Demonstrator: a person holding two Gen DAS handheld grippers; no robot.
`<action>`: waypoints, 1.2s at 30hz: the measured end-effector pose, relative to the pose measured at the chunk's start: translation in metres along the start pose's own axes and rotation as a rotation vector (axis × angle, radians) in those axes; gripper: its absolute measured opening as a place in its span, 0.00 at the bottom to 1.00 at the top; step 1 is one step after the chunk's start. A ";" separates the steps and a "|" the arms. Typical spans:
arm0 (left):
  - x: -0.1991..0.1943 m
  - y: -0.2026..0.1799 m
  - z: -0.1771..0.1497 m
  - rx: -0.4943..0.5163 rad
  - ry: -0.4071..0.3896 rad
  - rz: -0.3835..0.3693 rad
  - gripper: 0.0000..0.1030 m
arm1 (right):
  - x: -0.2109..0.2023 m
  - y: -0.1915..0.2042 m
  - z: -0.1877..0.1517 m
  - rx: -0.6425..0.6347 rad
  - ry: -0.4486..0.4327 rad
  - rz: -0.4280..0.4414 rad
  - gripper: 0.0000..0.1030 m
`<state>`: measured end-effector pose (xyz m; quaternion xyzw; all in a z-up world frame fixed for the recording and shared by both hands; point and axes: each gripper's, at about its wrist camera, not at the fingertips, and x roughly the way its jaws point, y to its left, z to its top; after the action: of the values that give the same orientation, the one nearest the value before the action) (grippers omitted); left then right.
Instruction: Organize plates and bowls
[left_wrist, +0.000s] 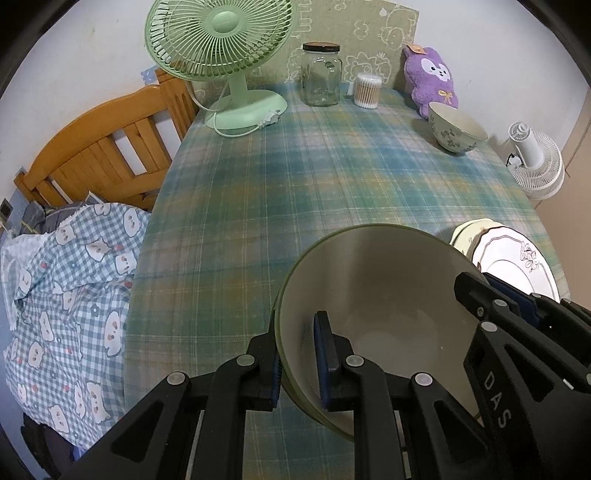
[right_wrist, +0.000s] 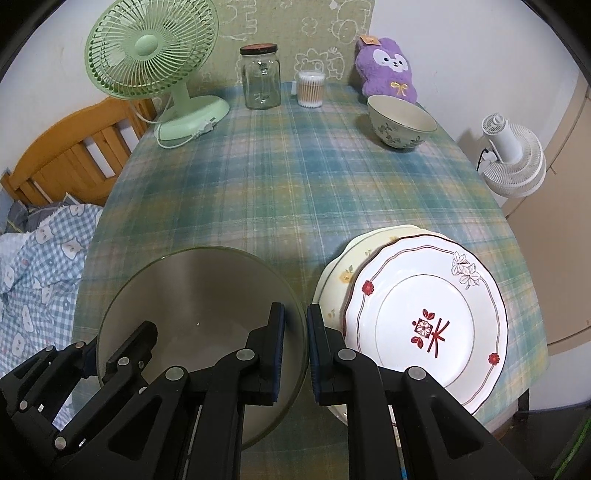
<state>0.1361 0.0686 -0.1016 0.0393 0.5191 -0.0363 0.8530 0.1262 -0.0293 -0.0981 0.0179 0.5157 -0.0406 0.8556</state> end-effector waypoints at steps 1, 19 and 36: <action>-0.001 0.000 -0.001 0.004 0.001 0.003 0.12 | 0.001 0.000 0.000 0.000 0.004 0.000 0.15; 0.006 0.003 -0.002 0.029 0.057 0.041 0.22 | 0.016 0.004 -0.001 0.014 0.076 0.043 0.16; -0.039 -0.018 0.055 0.049 -0.063 -0.015 0.78 | -0.038 -0.021 0.050 -0.031 -0.074 0.109 0.70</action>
<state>0.1649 0.0458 -0.0425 0.0552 0.4912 -0.0564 0.8675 0.1510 -0.0522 -0.0405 0.0311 0.4823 0.0134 0.8753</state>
